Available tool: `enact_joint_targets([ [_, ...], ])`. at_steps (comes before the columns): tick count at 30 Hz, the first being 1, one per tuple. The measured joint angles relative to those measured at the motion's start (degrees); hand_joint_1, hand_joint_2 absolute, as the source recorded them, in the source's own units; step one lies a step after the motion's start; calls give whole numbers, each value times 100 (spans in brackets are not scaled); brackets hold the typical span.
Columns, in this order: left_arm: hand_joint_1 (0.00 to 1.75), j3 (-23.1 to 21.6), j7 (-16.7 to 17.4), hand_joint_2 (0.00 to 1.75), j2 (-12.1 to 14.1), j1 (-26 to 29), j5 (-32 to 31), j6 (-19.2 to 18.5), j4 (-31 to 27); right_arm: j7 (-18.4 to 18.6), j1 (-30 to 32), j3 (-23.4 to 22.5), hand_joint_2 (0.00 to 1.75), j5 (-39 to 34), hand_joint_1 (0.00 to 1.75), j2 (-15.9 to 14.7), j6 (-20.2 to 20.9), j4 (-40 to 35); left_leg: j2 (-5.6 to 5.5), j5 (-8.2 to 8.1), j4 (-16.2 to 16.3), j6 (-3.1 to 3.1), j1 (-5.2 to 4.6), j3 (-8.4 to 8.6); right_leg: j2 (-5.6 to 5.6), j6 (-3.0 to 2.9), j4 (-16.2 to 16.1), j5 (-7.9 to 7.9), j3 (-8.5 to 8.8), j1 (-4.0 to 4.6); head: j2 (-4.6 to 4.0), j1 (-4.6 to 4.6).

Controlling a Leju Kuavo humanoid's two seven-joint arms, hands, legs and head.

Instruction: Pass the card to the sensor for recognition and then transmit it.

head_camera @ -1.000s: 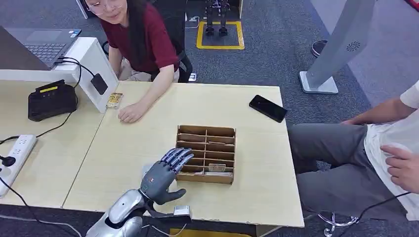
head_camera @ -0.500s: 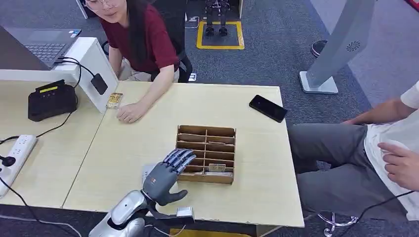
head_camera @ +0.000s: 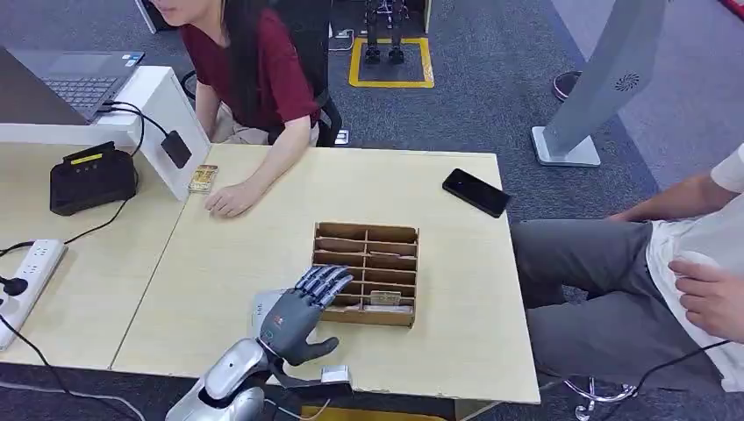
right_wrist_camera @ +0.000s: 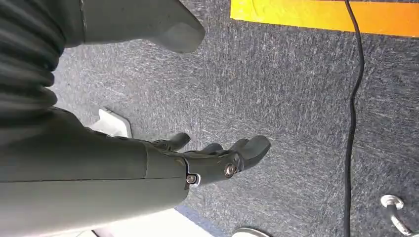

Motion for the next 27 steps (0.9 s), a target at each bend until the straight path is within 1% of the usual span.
enact_joint_targets([
  [6,0,2,17,175,-11,-4,-22,11,20,-2,0,0,175,0,0,0,0,0,0,0,0,0,0,0,0,0,0,0,0,0,-2,0],
  [7,86,0,22,175,-11,-5,-22,20,22,-2,0,0,175,0,0,0,0,0,0,0,0,0,0,0,0,0,0,0,0,0,0,0],
  [8,175,0,42,175,-13,-8,-22,31,22,0,0,0,175,0,0,0,0,0,0,0,0,0,0,0,0,0,0,0,0,0,0,0],
  [15,175,2,155,175,-11,-57,-109,118,72,-2,0,0,175,9,0,0,0,0,0,0,0,0,0,0,0,0,0,0,0,0,0,0],
  [21,175,2,155,175,-11,-97,-125,138,111,-103,0,0,175,66,0,0,-44,-2,0,0,0,0,0,0,0,0,0,0,0,0,-2,0],
  [27,175,2,155,175,-11,-128,-127,142,123,-120,0,0,175,79,0,0,-59,0,0,0,0,0,0,0,0,0,0,0,0,0,0,0],
])
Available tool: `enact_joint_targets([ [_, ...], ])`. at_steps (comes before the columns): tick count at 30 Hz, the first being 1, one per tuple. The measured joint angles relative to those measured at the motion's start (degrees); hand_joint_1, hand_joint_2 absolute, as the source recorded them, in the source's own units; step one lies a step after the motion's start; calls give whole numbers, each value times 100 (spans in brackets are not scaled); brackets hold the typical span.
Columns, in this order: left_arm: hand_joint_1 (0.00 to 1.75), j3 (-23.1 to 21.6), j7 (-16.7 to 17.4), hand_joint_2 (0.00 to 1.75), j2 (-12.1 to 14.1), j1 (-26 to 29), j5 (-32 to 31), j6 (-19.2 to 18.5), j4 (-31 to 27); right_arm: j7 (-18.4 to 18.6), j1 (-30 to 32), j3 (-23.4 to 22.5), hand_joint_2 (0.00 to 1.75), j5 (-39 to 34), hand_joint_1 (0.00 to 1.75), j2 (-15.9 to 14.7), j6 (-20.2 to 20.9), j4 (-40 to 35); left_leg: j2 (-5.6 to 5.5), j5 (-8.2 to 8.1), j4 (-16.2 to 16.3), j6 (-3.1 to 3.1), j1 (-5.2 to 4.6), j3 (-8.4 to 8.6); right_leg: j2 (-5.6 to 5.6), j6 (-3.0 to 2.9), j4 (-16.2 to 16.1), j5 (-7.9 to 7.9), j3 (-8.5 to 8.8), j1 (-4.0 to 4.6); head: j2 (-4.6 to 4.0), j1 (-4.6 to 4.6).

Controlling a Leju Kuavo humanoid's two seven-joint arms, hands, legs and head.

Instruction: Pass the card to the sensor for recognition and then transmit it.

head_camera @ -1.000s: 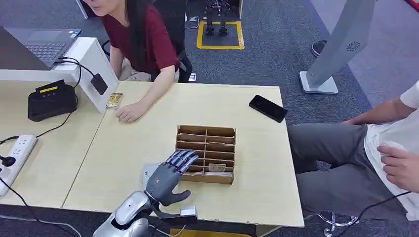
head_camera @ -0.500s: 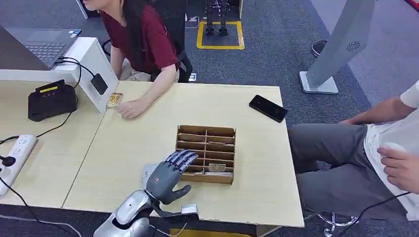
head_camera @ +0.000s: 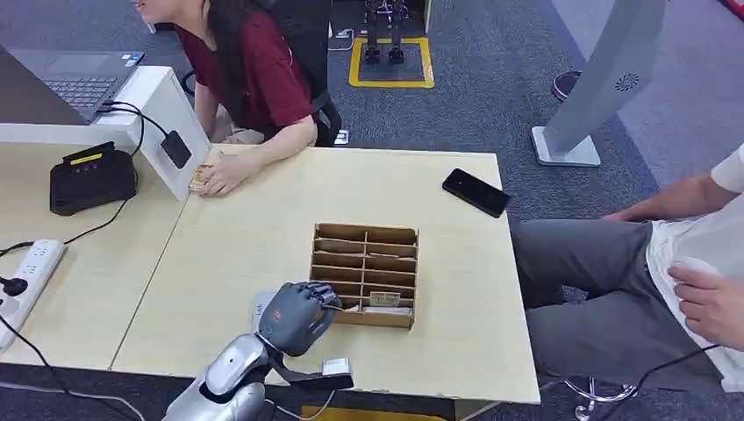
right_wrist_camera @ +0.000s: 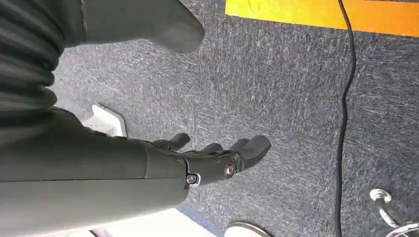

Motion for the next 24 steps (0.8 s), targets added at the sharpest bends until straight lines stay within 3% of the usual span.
enact_joint_targets([
  [15,175,0,0,175,4,-19,-11,53,33,-138,-2,0,175,-9,0,0,-46,-2,0,0,0,0,0,0,0,0,0,0,1,0,-2,0],
  [19,175,107,-267,175,22,-32,744,-100,42,-142,-1,0,175,-9,0,0,-46,0,0,0,0,0,0,0,0,0,0,0,0,0,-2,0],
  [24,175,206,-381,175,72,-82,1050,-271,24,-144,-1,0,175,-9,0,0,-46,0,0,1,0,-1,1,0,0,0,1,0,0,1,0,0],
])
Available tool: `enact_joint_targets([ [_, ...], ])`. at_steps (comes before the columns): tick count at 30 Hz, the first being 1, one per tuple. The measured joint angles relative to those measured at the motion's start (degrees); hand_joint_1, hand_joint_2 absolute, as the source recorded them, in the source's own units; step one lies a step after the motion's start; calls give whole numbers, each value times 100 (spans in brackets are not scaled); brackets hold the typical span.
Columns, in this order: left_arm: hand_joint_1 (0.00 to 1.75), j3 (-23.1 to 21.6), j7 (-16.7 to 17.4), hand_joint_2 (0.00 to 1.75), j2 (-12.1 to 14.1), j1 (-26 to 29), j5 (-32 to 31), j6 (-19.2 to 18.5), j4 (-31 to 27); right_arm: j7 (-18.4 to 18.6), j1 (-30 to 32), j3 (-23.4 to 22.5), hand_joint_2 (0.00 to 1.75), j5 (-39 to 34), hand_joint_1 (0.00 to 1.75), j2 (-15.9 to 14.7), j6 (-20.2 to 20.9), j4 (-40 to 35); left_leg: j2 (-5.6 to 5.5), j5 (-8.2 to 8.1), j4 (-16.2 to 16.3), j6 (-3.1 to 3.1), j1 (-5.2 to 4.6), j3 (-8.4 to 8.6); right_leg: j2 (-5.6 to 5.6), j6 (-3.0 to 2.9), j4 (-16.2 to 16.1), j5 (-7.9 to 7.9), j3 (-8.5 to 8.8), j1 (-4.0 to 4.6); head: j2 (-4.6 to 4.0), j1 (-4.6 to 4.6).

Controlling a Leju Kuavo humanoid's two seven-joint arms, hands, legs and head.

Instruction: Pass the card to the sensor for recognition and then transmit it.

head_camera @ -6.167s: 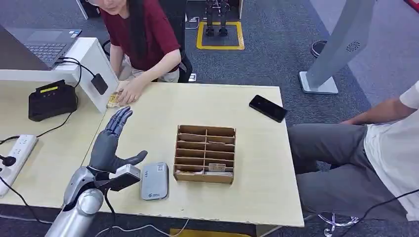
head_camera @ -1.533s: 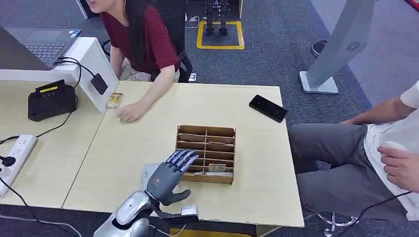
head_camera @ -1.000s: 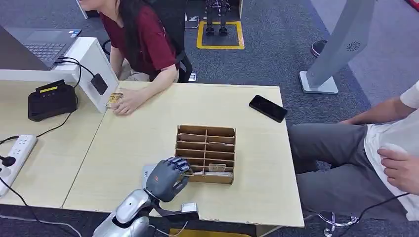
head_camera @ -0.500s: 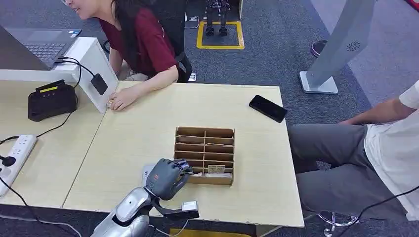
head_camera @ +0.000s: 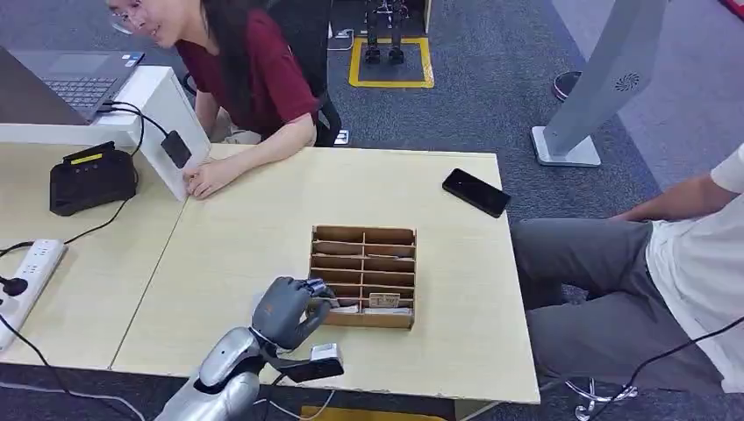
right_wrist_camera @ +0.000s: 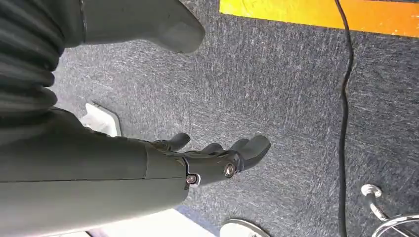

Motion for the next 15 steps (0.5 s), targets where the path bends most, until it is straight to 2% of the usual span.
enact_joint_targets([
  [3,175,162,-131,175,210,-193,998,-451,-412,46,2,-2,175,31,0,0,11,0,-2,9,1,0,2,-4,-3,-1,1,1,-5,1,-2,0],
  [6,175,493,-22,175,539,-703,1826,-904,-908,96,2,0,175,33,0,0,44,0,-5,14,0,-6,3,-5,-5,-7,7,6,-5,2,0,-2],
  [10,175,1089,366,175,975,-1533,2026,-1580,-1500,136,5,0,175,35,0,0,77,0,-3,26,0,-14,4,-7,-3,-21,16,15,-13,3,0,-2],
  [13,175,1431,760,175,1185,-2107,1821,-1779,-1720,225,9,0,175,44,0,0,127,0,-3,28,0,-18,4,-6,-3,-22,17,15,-14,3,0,-2],
  [15,175,1537,925,175,1266,-2359,1623,-1772,-1727,262,8,0,175,44,0,0,142,0,-3,28,0,-18,3,-6,-3,-22,16,15,-14,3,0,-2],
])
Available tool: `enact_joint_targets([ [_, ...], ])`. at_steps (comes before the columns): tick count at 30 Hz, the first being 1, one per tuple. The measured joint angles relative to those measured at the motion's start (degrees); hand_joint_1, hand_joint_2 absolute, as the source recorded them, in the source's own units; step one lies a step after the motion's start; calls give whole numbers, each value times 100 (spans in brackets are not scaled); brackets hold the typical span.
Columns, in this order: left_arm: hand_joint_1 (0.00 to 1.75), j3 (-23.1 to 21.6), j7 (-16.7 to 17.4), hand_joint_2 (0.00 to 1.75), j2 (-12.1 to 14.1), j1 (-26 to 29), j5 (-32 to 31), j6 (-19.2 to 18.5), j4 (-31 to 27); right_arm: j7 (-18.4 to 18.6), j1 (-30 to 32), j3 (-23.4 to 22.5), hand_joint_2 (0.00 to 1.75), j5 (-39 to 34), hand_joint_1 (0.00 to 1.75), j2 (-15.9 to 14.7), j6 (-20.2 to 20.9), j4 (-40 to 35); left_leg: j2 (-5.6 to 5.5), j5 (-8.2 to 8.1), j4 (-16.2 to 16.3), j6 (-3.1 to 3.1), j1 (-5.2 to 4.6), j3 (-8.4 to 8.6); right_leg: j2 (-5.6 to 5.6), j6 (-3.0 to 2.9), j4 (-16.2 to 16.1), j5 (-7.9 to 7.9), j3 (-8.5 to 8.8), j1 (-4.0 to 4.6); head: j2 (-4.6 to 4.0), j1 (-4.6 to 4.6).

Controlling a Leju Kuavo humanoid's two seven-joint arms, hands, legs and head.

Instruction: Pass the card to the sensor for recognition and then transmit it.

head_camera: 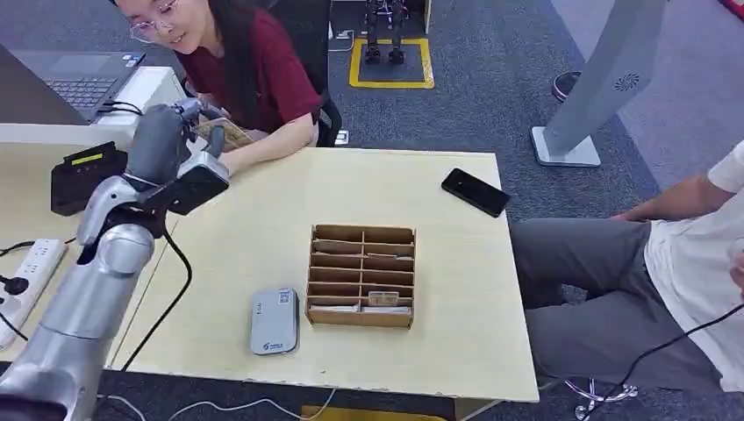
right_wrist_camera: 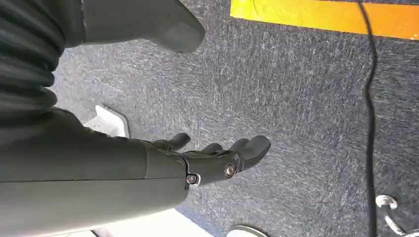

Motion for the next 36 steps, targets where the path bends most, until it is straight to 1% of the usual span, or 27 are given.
enact_joint_targets([
  [4,175,120,135,175,22,-205,-164,254,57,39,-3,-11,175,-17,0,0,11,0,1,0,0,0,-1,-1,1,0,0,0,0,-1,-2,2],
  [8,175,216,148,175,17,-227,-253,492,304,20,-3,-33,175,-4,0,0,15,0,1,0,0,0,-2,-2,1,0,-1,0,-2,-1,-2,4],
  [10,175,245,192,175,-7,-213,-413,645,455,48,-6,-33,175,22,0,0,44,0,0,0,0,0,-2,-2,0,0,-1,0,-2,-1,0,2],
  [12,175,260,281,175,-70,-184,-780,945,675,55,-5,-33,175,81,0,0,74,0,0,0,0,0,-2,-2,0,0,-1,0,-2,-2,0,2],
  [14,175,264,439,175,-185,-158,-1495,1459,1052,44,-8,-33,175,98,0,9,87,0,0,0,0,0,-2,-1,0,0,-1,0,-1,-2,-2,2],
  [15,175,280,448,175,-228,-137,-1703,1622,1251,41,-9,-33,175,112,0,15,90,0,0,0,0,0,-2,-1,0,0,-1,1,-1,-1,0,2],
  [18,175,295,454,175,-354,-82,-1855,1829,1665,41,-7,-33,175,162,0,20,92,0,0,0,0,0,-2,-2,0,-1,-1,1,-2,-1,0,2],
  [19,175,306,509,175,-393,-84,-1994,1934,1826,39,-9,-31,175,192,0,20,92,0,0,0,0,0,-2,-1,0,-1,-1,1,-1,-1,0,2],
  [21,175,360,609,175,-526,-103,-2296,2217,2219,33,-14,-31,175,201,0,22,100,0,0,0,0,0,-3,-1,0,-1,-1,1,-1,-2,0,2],
  [23,175,431,583,175,-665,-117,-2397,2527,2724,33,-23,-31,175,276,0,26,109,0,0,0,0,0,-3,-2,0,-1,-1,1,-1,-2,0,2],
  [25,175,526,494,175,-816,-138,-2360,2873,3257,33,-36,-24,175,315,0,31,122,0,4,0,0,0,-3,-1,2,-1,-1,2,-1,-2,0,2],
  [27,175,656,415,175,-927,-140,-2351,2996,3605,33,-37,-22,175,310,0,35,122,0,4,0,0,0,-3,-1,3,-1,-1,2,-2,-2,-2,2],
  [30,175,882,317,175,-1038,-140,-2411,3021,3923,129,-36,-20,175,361,0,35,146,0,4,0,0,0,-2,-2,3,-1,-1,2,-3,-2,0,0],
  [36,175,1128,234,175,-1174,-139,-2450,3036,4199,151,-36,-15,175,387,0,35,184,0,4,0,0,0,-2,-4,3,-1,-1,2,-4,-1,0,2],
])
